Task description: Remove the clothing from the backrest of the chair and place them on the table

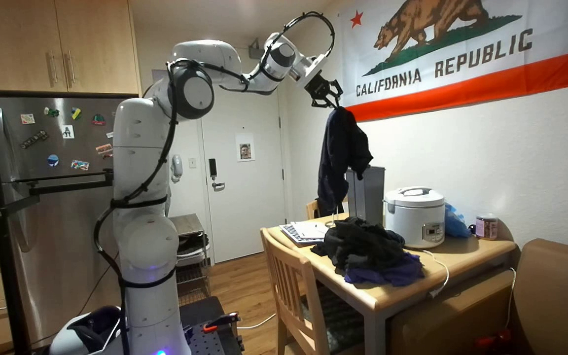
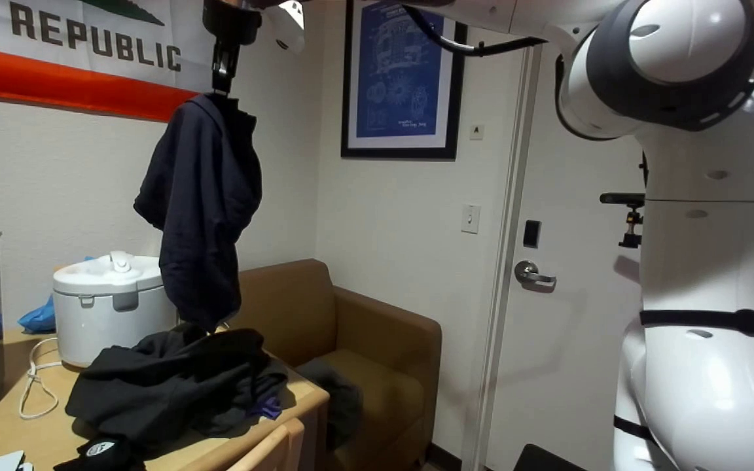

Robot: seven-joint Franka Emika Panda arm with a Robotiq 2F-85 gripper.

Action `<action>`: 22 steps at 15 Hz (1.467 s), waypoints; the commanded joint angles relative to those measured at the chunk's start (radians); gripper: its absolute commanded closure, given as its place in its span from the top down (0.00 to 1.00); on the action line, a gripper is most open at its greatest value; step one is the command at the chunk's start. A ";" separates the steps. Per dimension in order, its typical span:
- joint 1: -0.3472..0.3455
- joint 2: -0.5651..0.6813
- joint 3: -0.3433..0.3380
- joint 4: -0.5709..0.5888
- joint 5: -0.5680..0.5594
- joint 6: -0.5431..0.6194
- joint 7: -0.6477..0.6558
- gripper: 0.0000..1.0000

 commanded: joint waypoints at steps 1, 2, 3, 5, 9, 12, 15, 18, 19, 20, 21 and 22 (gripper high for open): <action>0.000 0.000 0.000 0.001 0.000 0.000 0.000 0.02; 0.000 0.007 -0.001 0.004 -0.003 -0.003 0.008 0.02; -0.002 0.019 -0.003 0.012 -0.008 0.010 0.015 0.02; -0.001 0.045 -0.010 0.030 -0.044 0.017 0.038 0.02; -0.007 0.100 -0.018 0.060 -0.034 0.057 0.039 0.02; -0.011 0.150 -0.020 0.098 -0.025 0.066 0.026 0.02; -0.010 0.195 -0.017 0.134 -0.027 0.072 0.020 0.02; -0.020 0.223 -0.012 0.116 -0.010 0.156 0.005 0.02; -0.020 0.232 -0.012 0.112 -0.007 0.169 0.008 0.02; -0.020 0.241 -0.013 0.107 -0.005 0.172 0.011 0.02; -0.020 0.249 -0.012 0.102 -0.002 0.172 0.013 0.02; -0.019 0.256 -0.012 0.097 0.000 0.169 0.014 0.02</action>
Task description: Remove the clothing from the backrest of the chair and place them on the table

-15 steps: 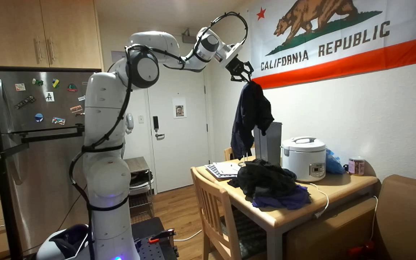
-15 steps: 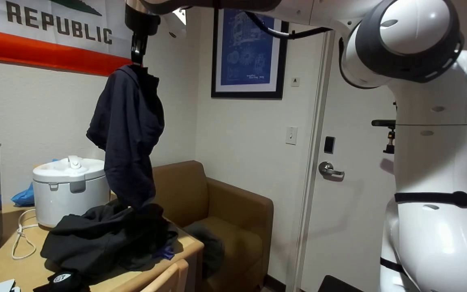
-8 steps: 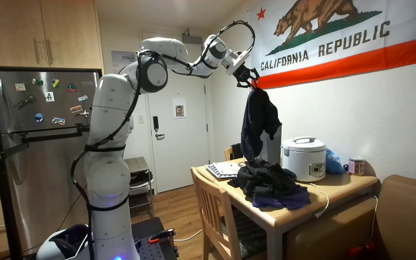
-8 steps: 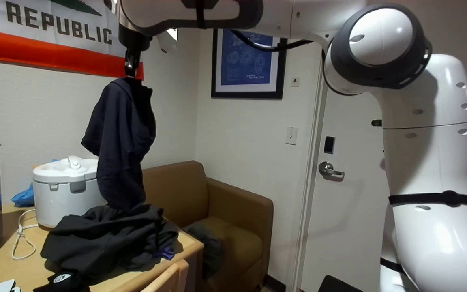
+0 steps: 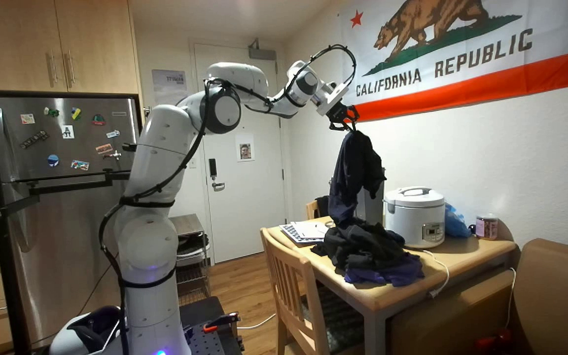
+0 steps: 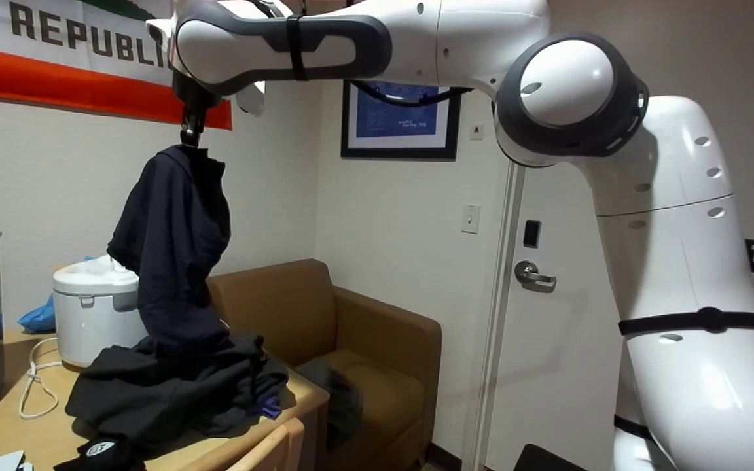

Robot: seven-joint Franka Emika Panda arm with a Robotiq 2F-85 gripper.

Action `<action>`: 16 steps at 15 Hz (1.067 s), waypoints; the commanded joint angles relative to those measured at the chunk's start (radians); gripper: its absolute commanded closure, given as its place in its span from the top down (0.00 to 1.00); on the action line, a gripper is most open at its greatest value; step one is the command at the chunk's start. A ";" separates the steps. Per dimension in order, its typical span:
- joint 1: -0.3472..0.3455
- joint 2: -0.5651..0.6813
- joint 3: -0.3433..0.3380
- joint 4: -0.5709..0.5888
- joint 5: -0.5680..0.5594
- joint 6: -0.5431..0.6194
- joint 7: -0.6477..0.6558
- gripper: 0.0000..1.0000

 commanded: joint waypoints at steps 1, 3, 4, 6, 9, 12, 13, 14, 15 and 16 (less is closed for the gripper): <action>-0.007 0.027 0.005 0.000 0.021 0.015 -0.007 0.02; -0.010 0.034 0.006 -0.016 0.040 0.014 0.000 0.02; -0.012 0.036 0.007 -0.024 0.050 0.011 0.001 0.02; -0.016 0.039 0.009 -0.037 0.075 0.006 -0.006 0.02; -0.022 0.039 0.014 -0.060 0.125 0.008 -0.023 0.02; -0.029 0.042 0.013 -0.086 0.166 0.002 -0.027 0.02; -0.030 0.042 0.012 -0.095 0.177 0.000 -0.025 0.02; -0.032 0.043 0.011 -0.106 0.186 -0.006 -0.027 0.02; -0.033 0.043 0.009 -0.118 0.191 -0.011 -0.026 0.02; -0.035 0.043 0.008 -0.128 0.198 -0.013 -0.026 0.02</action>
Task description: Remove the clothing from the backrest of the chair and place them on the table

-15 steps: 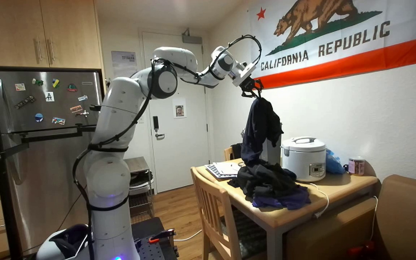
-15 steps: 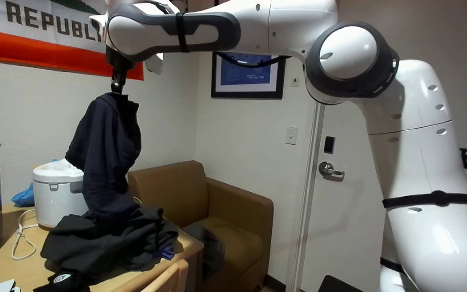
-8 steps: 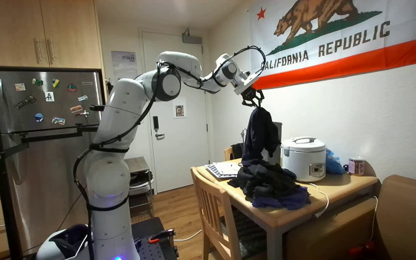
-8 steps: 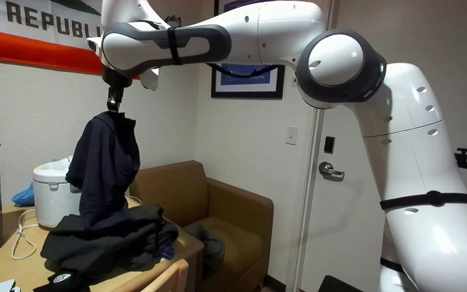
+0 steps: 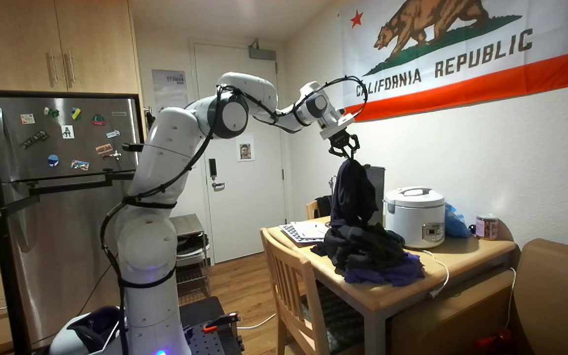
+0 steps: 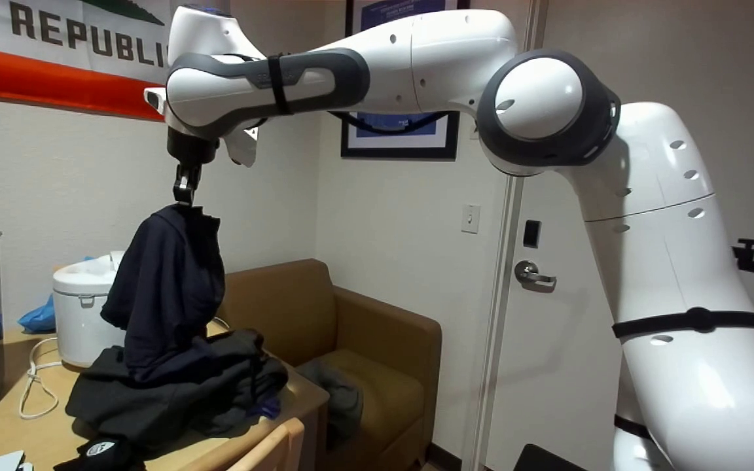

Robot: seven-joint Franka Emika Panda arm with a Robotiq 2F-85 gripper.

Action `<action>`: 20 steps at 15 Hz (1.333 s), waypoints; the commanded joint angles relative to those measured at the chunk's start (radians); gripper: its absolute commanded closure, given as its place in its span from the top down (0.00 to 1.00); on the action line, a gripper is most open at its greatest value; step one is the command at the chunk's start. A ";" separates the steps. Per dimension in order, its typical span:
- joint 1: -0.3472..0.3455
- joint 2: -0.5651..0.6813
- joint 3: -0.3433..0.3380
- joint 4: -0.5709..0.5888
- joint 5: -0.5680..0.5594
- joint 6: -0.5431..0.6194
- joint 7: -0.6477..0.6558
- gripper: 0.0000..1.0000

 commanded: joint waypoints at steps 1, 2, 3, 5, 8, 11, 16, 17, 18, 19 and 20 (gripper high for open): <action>-0.018 -0.018 0.006 -0.052 0.035 -0.016 -0.020 0.02; -0.021 -0.017 0.006 -0.061 0.038 -0.020 -0.021 0.02; -0.023 -0.017 0.005 -0.072 0.040 -0.026 -0.022 0.02; -0.019 -0.015 -0.005 -0.084 0.054 -0.042 -0.027 0.02; -0.022 -0.013 -0.005 -0.097 0.060 -0.063 -0.027 0.02; -0.022 -0.010 -0.006 -0.100 0.059 -0.080 -0.025 0.02; -0.013 0.008 -0.010 -0.087 0.046 -0.081 -0.002 0.02; -0.013 0.009 -0.010 -0.087 0.046 -0.082 -0.002 0.07; -0.013 0.010 -0.009 -0.087 0.046 -0.082 -0.002 0.07; -0.013 0.011 -0.009 -0.087 0.046 -0.082 -0.002 0.07; -0.012 0.012 -0.009 -0.086 0.046 -0.083 -0.002 0.07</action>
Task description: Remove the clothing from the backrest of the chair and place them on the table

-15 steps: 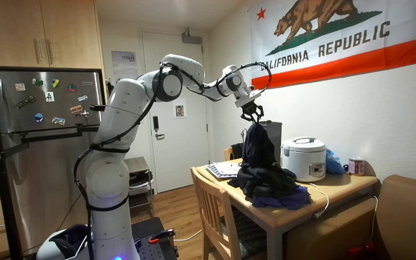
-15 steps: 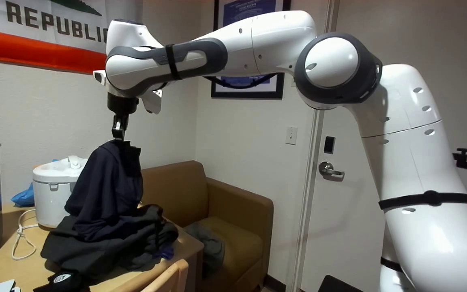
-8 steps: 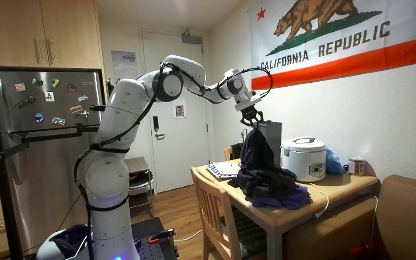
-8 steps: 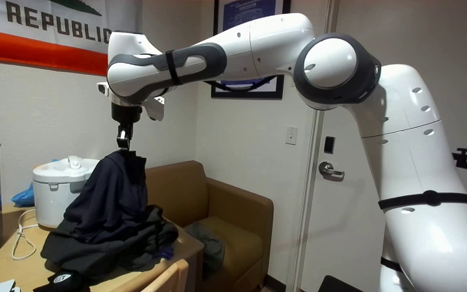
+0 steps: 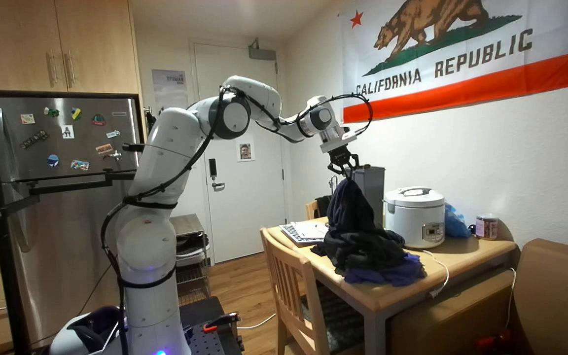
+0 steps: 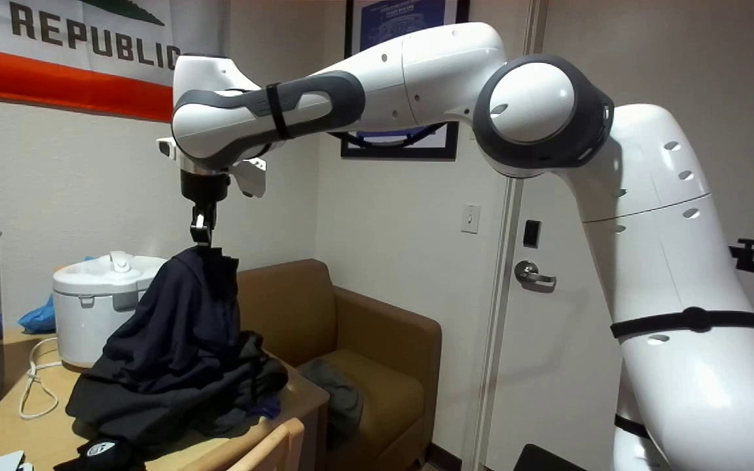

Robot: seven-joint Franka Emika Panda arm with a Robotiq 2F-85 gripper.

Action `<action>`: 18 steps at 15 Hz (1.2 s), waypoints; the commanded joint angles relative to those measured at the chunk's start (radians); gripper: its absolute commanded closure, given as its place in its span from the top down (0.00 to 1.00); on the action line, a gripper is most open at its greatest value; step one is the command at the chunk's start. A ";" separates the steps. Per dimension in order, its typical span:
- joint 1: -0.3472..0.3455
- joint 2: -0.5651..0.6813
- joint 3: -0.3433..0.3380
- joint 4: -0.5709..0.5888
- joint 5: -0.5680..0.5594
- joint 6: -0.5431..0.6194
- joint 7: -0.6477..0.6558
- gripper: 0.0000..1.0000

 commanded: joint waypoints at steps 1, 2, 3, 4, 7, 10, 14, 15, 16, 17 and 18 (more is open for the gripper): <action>0.008 0.002 -0.008 0.006 0.004 -0.004 -0.002 0.07; 0.008 0.002 -0.008 0.006 0.004 -0.004 -0.002 0.07; 0.008 0.003 -0.008 0.006 0.004 -0.004 -0.002 0.07; 0.008 0.003 -0.008 0.006 0.004 -0.004 -0.002 0.07; 0.007 0.004 -0.009 0.012 0.005 -0.008 -0.002 0.40; 0.006 -0.001 -0.010 0.020 0.004 -0.003 0.004 0.63; 0.011 -0.015 -0.015 0.043 -0.009 -0.008 0.009 0.93; 0.015 -0.028 -0.017 0.052 -0.018 -0.018 0.008 0.99; 0.019 -0.043 -0.016 0.060 -0.024 -0.035 0.002 1.00; 0.023 -0.061 -0.017 0.065 -0.031 -0.049 0.002 1.00; 0.027 -0.079 -0.016 0.073 -0.040 -0.070 -0.002 1.00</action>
